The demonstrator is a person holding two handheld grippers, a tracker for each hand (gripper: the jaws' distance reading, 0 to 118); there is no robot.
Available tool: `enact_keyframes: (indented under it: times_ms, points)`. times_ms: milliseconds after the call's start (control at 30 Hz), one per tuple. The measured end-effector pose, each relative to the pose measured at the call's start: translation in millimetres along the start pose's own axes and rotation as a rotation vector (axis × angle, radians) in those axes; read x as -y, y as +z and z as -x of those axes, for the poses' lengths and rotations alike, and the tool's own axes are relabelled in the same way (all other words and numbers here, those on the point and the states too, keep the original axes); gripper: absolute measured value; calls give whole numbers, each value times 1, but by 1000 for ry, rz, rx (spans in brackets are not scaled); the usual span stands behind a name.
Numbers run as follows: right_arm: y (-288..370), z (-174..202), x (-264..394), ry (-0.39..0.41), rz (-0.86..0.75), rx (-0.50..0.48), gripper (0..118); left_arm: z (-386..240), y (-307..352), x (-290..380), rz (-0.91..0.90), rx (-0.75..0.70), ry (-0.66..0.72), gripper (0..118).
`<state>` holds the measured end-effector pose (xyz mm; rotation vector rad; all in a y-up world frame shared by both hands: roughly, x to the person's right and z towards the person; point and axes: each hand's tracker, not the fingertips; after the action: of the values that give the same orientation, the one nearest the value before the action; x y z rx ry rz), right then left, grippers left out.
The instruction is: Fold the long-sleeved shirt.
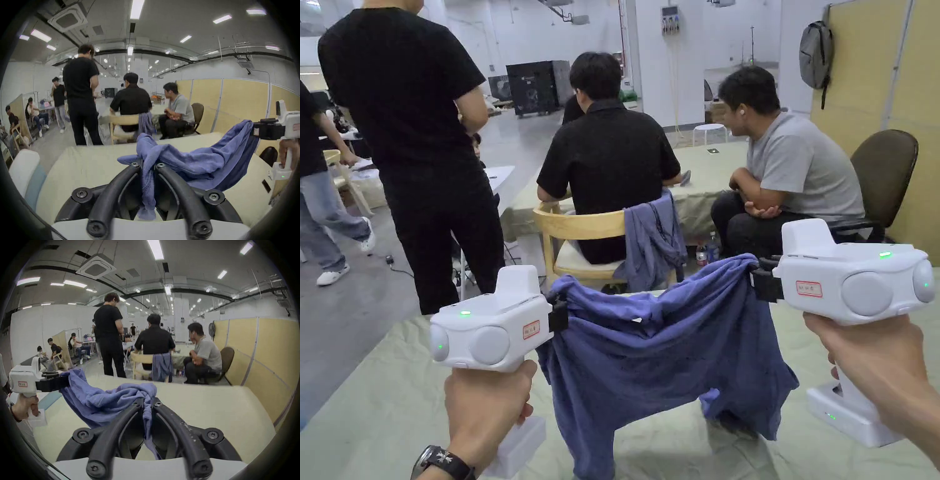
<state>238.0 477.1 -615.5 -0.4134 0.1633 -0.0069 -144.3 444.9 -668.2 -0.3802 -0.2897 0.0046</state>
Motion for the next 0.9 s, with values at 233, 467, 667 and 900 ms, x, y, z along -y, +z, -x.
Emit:
enact_keyframes:
  times_ms: [233, 467, 667, 900]
  points:
    - [44, 18, 122, -8, 160, -37, 10, -10, 42, 137, 188, 8, 95, 10]
    - [105, 33, 209, -8, 265, -49, 10, -31, 111, 234, 332, 40, 97, 10]
    - [153, 43, 262, -13, 326, -66, 10, -39, 169, 269, 395, 50, 120, 10]
    - [176, 48, 305, -32, 417, -72, 10, -47, 196, 303, 502, 43, 74, 10]
